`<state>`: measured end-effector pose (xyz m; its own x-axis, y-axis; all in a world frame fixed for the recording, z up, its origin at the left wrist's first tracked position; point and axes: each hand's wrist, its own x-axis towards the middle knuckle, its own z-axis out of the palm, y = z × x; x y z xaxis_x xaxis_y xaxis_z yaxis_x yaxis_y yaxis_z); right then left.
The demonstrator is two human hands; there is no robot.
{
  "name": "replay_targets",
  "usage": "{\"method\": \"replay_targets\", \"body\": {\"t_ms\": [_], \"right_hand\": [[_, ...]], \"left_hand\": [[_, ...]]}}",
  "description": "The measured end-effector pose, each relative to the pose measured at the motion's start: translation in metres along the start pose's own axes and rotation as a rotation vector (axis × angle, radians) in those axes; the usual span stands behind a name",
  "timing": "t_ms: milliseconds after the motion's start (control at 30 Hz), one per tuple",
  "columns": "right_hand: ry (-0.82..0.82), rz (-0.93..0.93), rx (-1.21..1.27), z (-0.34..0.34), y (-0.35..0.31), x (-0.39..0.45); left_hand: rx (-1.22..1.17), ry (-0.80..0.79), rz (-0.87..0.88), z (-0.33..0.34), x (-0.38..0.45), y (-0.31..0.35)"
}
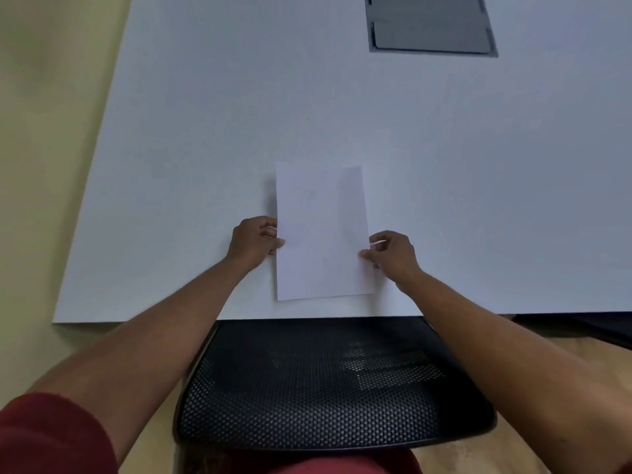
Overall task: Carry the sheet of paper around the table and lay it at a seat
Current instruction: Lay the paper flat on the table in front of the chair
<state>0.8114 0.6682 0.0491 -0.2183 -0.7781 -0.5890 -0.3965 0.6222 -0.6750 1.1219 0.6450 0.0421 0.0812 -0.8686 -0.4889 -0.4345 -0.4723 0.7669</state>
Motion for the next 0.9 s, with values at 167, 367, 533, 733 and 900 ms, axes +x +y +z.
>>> {"method": "replay_targets", "body": {"t_ms": [167,367,533,733,900], "right_hand": [[0.005,-0.095,-0.185,0.009,0.01,0.012],[0.031,-0.127,-0.235,0.014,0.013,0.014],[0.046,-0.15,-0.264,0.012,0.015,0.019],[-0.081,-0.129,-0.065,-0.004,0.018,0.023],[-0.02,-0.272,-0.231,-0.028,0.034,0.016]], "left_hand": [[0.118,0.048,0.043,0.004,0.021,-0.012],[0.159,0.098,0.068,0.012,0.028,-0.015],[0.243,0.107,0.141,0.012,0.031,-0.019],[0.308,0.047,0.274,0.0,0.024,-0.033],[0.642,-0.083,0.521,-0.016,0.013,-0.049]]}}
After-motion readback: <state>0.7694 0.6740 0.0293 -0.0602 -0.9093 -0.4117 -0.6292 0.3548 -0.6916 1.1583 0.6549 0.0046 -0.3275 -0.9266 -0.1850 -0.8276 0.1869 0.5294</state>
